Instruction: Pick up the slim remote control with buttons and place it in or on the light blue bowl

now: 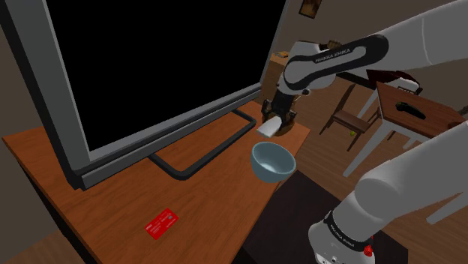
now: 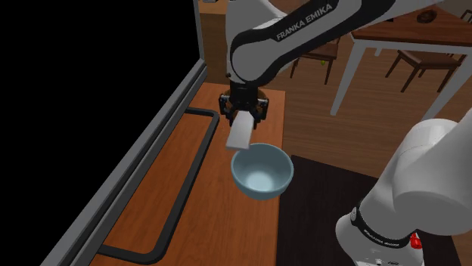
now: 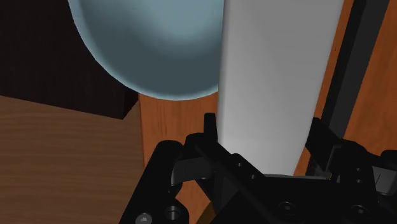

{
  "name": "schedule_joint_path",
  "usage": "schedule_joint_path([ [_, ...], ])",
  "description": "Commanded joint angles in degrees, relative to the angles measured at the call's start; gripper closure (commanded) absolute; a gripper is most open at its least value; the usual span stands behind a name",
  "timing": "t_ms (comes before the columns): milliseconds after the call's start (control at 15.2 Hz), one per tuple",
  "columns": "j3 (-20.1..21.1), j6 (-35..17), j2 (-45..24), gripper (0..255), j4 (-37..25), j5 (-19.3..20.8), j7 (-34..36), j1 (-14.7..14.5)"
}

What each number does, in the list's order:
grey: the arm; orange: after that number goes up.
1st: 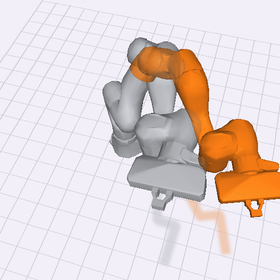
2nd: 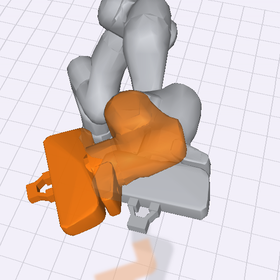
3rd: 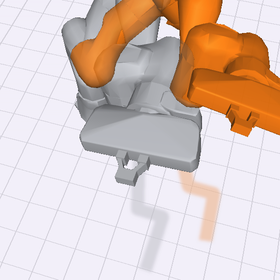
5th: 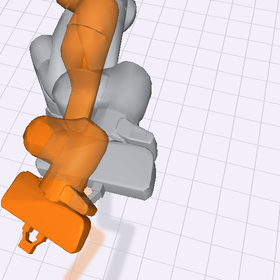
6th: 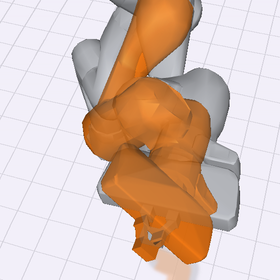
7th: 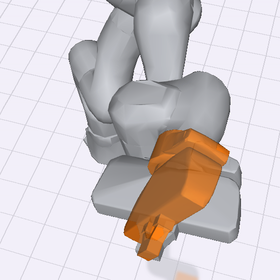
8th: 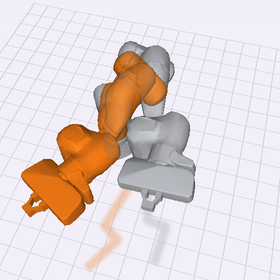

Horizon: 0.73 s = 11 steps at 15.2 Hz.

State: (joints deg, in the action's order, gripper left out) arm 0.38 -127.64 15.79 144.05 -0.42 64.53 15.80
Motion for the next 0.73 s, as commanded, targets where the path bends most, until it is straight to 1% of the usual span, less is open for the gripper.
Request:
schedule_joint_path([
  [0,0.86,0.36,4.79,255,4.41,-0.41,1.24,-0.67],
  [198,2.16,1.48,11.78,255,10.26,-1.34,2.97,-1.85],
  [396,3.78,3.74,19.95,255,16.14,-2.83,5.04,-3.59],
  [660,3.91,-0.32,17.80,255,18.05,-2.94,5.03,-3.63],
])
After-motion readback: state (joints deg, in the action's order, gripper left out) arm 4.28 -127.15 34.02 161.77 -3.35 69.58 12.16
